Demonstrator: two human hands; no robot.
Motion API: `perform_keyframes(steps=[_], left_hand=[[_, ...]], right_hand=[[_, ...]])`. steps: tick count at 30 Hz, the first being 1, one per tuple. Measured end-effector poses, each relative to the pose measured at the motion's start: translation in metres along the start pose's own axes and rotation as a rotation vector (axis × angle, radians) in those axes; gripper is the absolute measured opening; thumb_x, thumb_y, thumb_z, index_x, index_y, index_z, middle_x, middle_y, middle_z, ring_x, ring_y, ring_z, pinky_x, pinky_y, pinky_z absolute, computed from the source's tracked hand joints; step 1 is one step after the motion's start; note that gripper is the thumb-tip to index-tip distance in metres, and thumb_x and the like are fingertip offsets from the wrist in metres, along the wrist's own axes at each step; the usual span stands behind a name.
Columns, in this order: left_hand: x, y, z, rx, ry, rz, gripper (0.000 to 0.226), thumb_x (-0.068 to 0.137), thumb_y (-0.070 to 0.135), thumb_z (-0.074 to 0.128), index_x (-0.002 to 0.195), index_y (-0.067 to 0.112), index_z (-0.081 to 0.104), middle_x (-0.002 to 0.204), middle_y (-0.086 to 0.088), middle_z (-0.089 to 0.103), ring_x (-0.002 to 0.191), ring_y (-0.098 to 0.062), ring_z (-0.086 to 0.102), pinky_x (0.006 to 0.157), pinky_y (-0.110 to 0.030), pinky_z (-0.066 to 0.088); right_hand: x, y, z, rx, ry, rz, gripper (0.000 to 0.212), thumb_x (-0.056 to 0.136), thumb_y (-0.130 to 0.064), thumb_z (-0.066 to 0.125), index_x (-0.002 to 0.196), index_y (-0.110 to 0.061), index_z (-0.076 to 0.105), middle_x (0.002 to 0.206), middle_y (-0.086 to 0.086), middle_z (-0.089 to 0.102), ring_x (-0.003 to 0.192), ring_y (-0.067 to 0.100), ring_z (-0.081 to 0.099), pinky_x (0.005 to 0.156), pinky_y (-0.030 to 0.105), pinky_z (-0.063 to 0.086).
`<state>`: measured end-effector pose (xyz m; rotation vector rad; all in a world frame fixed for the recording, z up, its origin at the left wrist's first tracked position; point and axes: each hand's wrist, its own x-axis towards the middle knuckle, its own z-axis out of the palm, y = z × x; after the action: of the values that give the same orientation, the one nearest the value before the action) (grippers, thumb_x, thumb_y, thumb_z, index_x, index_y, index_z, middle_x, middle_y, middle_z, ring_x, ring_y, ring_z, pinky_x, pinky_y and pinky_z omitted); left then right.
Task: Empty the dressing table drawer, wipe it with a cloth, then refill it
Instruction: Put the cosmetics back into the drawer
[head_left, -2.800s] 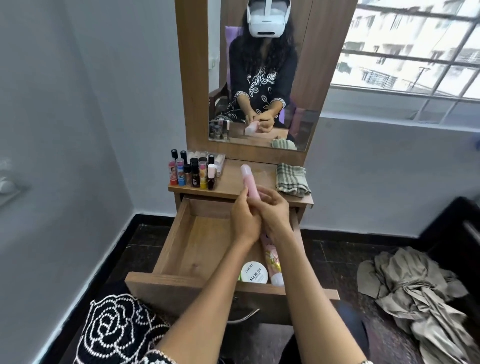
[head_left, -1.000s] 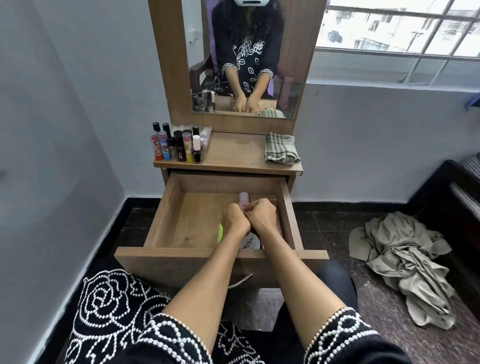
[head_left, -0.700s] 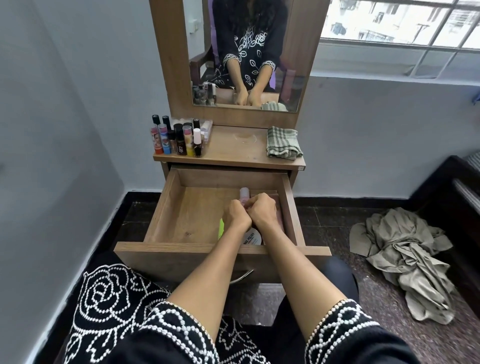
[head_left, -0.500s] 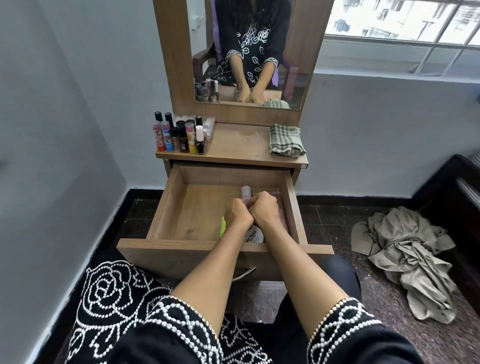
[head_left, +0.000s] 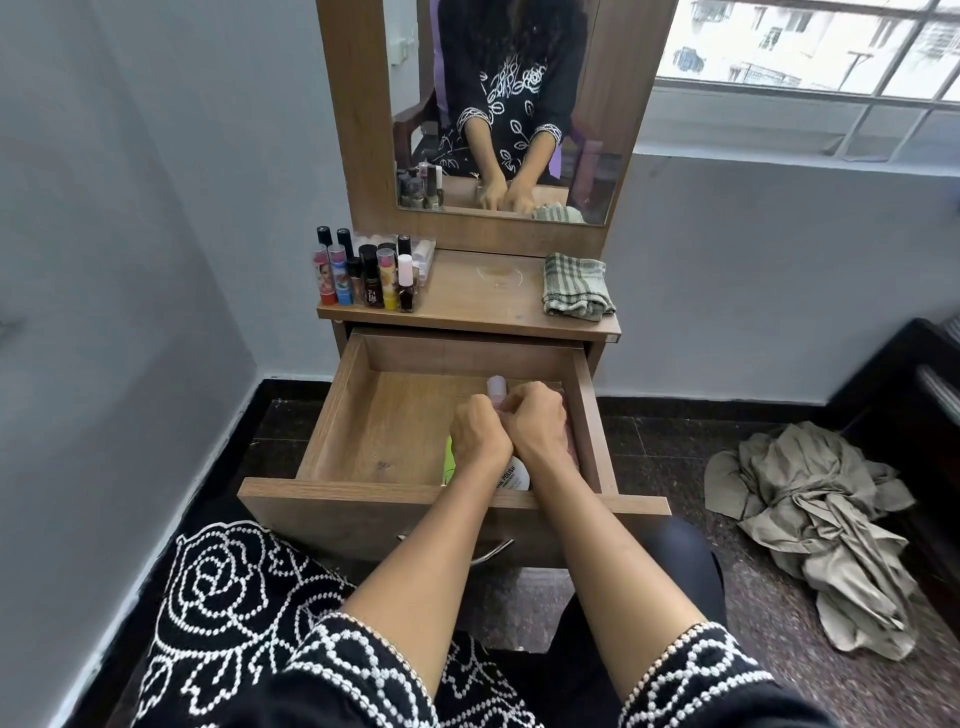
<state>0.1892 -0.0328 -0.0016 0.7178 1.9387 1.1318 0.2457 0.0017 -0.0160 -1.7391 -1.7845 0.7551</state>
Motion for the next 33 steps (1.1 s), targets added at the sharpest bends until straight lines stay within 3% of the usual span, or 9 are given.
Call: perform_keyframes(steps=[6, 9, 12, 17, 20, 22, 26, 28, 33], left_hand=[[-0.002, -0.003, 0.001, 0.046, 0.007, 0.064, 0.034, 0.093, 0.016, 0.035, 0.073, 0.004, 0.059, 0.085, -0.018, 0.059, 0.082, -0.033, 0.056, 0.067, -0.041, 0.040], [-0.001, -0.003, 0.000, 0.159, 0.019, 0.168, 0.032, 0.094, 0.014, 0.037, 0.088, -0.002, 0.063, 0.097, -0.021, 0.064, 0.091, -0.035, 0.060, 0.073, -0.043, 0.047], [-0.004, 0.003, -0.007, 0.337, 0.043, 0.321, 0.026, 0.093, 0.012, 0.041, 0.085, 0.006, 0.065, 0.094, -0.016, 0.067, 0.088, -0.031, 0.062, 0.067, -0.037, 0.045], [0.004, 0.003, -0.024, 0.375, 0.144, 0.524, 0.018, 0.088, 0.016, 0.053, 0.097, 0.018, 0.069, 0.088, -0.003, 0.072, 0.081, -0.020, 0.067, 0.060, -0.030, 0.050], [0.013, 0.004, -0.037, 0.295, 0.179, 0.632, 0.022, 0.083, 0.010, 0.056, 0.095, 0.021, 0.070, 0.089, 0.000, 0.073, 0.082, -0.017, 0.068, 0.068, -0.031, 0.054], [0.015, 0.009, -0.049, 0.289, 0.215, 0.710, 0.028, 0.083, 0.002, 0.054, 0.103, 0.014, 0.069, 0.100, -0.005, 0.072, 0.094, -0.020, 0.067, 0.080, -0.030, 0.052], [0.023, 0.018, -0.082, 0.306, 0.288, 0.757, 0.035, 0.088, 0.002, 0.054, 0.121, 0.011, 0.061, 0.125, -0.005, 0.061, 0.117, -0.019, 0.056, 0.104, -0.033, 0.041], [0.032, 0.020, -0.098, 0.296, 0.320, 0.761, 0.037, 0.089, 0.002, 0.053, 0.124, 0.011, 0.059, 0.130, -0.004, 0.058, 0.121, -0.019, 0.053, 0.103, -0.024, 0.038], [0.063, 0.024, -0.139, 0.265, 0.436, 0.749, 0.041, 0.091, -0.002, 0.042, 0.124, 0.015, 0.058, 0.126, -0.003, 0.059, 0.117, -0.020, 0.055, 0.100, -0.035, 0.044]], right_hand=[[0.000, 0.003, 0.002, 0.006, 0.041, -0.052, 0.012, 0.084, -0.017, 0.066, 0.090, -0.008, 0.072, 0.096, 0.008, 0.070, 0.089, 0.023, 0.065, 0.067, 0.023, 0.042], [-0.001, 0.001, 0.001, 0.028, 0.072, -0.077, 0.009, 0.084, -0.015, 0.066, 0.088, -0.009, 0.071, 0.090, 0.005, 0.070, 0.082, 0.018, 0.064, 0.065, 0.022, 0.042], [-0.002, -0.004, -0.002, 0.066, 0.098, -0.102, 0.010, 0.082, -0.013, 0.063, 0.087, -0.013, 0.073, 0.087, 0.003, 0.072, 0.079, 0.016, 0.064, 0.065, 0.021, 0.042], [-0.004, -0.020, -0.001, 0.167, 0.147, -0.217, 0.014, 0.082, -0.012, 0.062, 0.089, -0.017, 0.074, 0.087, -0.001, 0.074, 0.083, 0.012, 0.067, 0.075, 0.024, 0.050], [-0.006, -0.033, 0.001, 0.271, 0.156, -0.286, 0.013, 0.083, -0.011, 0.063, 0.090, -0.016, 0.073, 0.083, -0.004, 0.072, 0.079, 0.008, 0.067, 0.072, 0.017, 0.051], [-0.007, -0.046, 0.004, 0.335, 0.143, -0.313, 0.012, 0.083, -0.011, 0.065, 0.091, -0.017, 0.072, 0.082, -0.006, 0.070, 0.077, 0.005, 0.066, 0.070, 0.011, 0.050], [-0.003, -0.074, 0.011, 0.393, 0.088, -0.401, 0.018, 0.081, -0.006, 0.066, 0.095, -0.016, 0.071, 0.092, -0.002, 0.071, 0.077, 0.009, 0.067, 0.073, 0.020, 0.054], [0.002, -0.089, 0.014, 0.366, 0.055, -0.450, 0.020, 0.081, -0.007, 0.067, 0.099, -0.015, 0.070, 0.097, 0.001, 0.070, 0.073, 0.010, 0.064, 0.069, 0.017, 0.051], [0.015, -0.133, 0.015, 0.256, -0.005, -0.530, 0.029, 0.085, -0.007, 0.065, 0.114, -0.012, 0.064, 0.103, 0.002, 0.063, 0.070, 0.009, 0.057, 0.066, 0.017, 0.047]])
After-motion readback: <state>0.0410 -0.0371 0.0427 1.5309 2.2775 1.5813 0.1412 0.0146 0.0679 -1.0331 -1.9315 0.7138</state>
